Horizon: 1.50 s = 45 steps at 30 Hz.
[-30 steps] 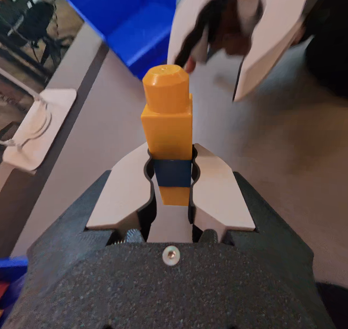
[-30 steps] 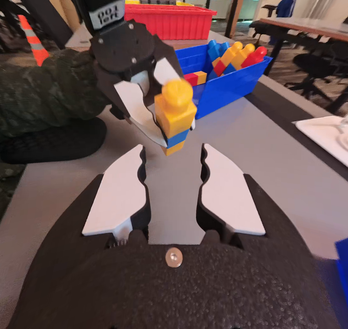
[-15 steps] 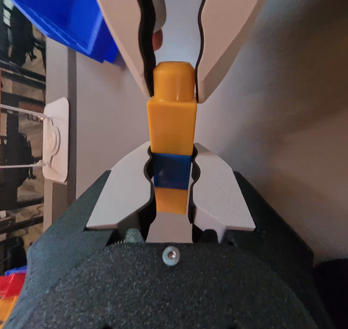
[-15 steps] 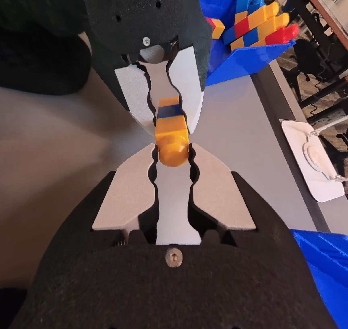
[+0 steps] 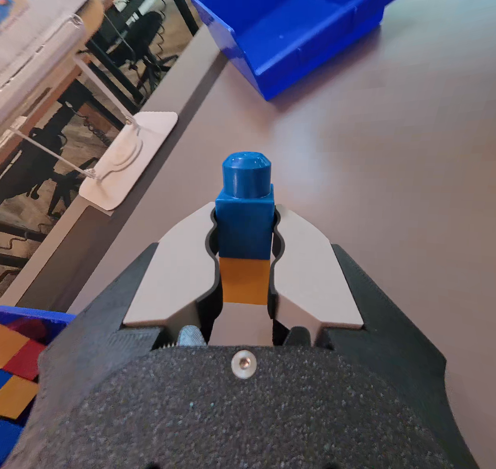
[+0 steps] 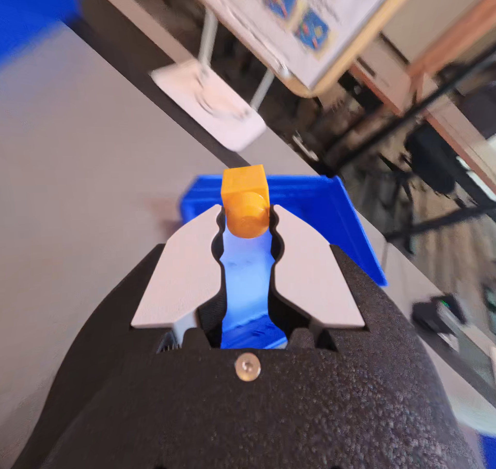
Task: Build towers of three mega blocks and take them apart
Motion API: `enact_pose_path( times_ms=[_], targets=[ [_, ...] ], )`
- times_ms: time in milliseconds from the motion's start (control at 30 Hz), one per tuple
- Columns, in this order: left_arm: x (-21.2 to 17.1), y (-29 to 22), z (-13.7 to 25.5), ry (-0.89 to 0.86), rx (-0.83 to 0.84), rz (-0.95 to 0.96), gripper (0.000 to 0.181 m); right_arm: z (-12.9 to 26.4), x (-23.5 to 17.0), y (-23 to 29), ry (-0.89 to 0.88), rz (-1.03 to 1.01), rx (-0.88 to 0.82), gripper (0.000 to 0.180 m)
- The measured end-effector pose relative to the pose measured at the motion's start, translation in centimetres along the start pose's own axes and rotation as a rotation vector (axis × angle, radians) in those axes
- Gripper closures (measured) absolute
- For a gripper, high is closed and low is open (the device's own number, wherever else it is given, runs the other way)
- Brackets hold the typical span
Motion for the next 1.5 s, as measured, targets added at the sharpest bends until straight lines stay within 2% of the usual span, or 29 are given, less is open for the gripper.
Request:
enact_pose_path(
  times_ms=[33, 200, 300, 500, 567, 667, 767, 833, 900, 967, 1133, 1167, 1200, 1333, 1433, 1500],
  targets=[
    [0.0, 0.0, -0.1, -0.022, 0.013, 0.009, 0.145, -1.7, 0.0, -0.9, 0.088, 0.018, -0.009, 0.148],
    [0.3, -0.3, -0.6, -0.064, 0.045, 0.013, 0.145, -10.0, -1.6, -0.7, 0.602, 0.036, 0.310, 0.148],
    [0.3, -1.0, -1.3, -0.055, 0.018, 0.000, 0.145, -13.4, -2.2, -0.2, 0.724, 0.007, 0.414, 0.148],
    [0.2, -2.2, -2.2, -0.020, -0.002, -0.067, 0.145, -17.2, -3.6, 0.8, 0.797, -0.114, 0.538, 0.148],
    [0.4, -2.4, -2.1, -0.024, -0.020, -0.062, 0.145, -17.7, -3.7, 0.9, 0.762, -0.134, 0.545, 0.144],
    [0.6, -2.4, -1.9, -0.031, -0.034, -0.047, 0.145, -17.1, -3.4, 0.7, 0.699, -0.132, 0.498, 0.118],
    [0.7, -2.3, -1.9, -0.047, -0.055, -0.025, 0.145, -14.4, -1.1, 1.1, 0.502, -0.092, 0.412, 0.116],
    [0.7, -2.4, -1.9, -0.045, -0.070, -0.024, 0.145, -11.6, 1.1, 3.5, 0.290, -0.033, 0.482, 0.116],
    [0.6, -2.7, -1.9, -0.040, -0.086, -0.047, 0.145, -8.2, 2.5, 7.6, 0.084, 0.101, 0.644, 0.115],
    [0.8, -3.2, -1.8, -0.048, -0.122, -0.070, 0.145, -5.6, 2.8, 11.8, -0.035, 0.232, 0.760, 0.116],
    [1.4, -4.7, -1.5, -0.044, -0.202, -0.133, 0.145, -4.6, 1.9, 19.2, -0.106, 0.399, 0.826, 0.125],
    [1.5, -4.9, -1.5, -0.048, -0.216, -0.141, 0.145, -5.0, 1.6, 20.0, -0.091, 0.424, 0.820, 0.129],
    [1.3, -5.0, -1.6, -0.013, -0.201, -0.169, 0.145, -5.3, 1.4, 20.6, -0.096, 0.446, 0.828, 0.140],
    [1.3, -4.7, -1.5, -0.088, -0.195, -0.167, 0.143, -5.2, 1.1, 20.2, -0.161, 0.414, 0.846, 0.145],
    [0.7, -4.2, -1.8, -0.059, -0.160, -0.176, 0.132, -4.5, 1.3, 18.9, -0.210, 0.354, 0.848, 0.146],
    [0.6, -4.2, -1.8, -0.077, -0.173, -0.175, 0.142, -4.1, 1.2, 18.2, -0.218, 0.337, 0.844, 0.146]
  ],
)
Point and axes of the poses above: each gripper's, where its closed fingertips meet, z back along the fingers, x out of its top, y = z × x across the jaws, the point moved 8 cm from there along z, back along the fingers, and after that the axes turned 7 degrees about y, right-handed, at the moved point
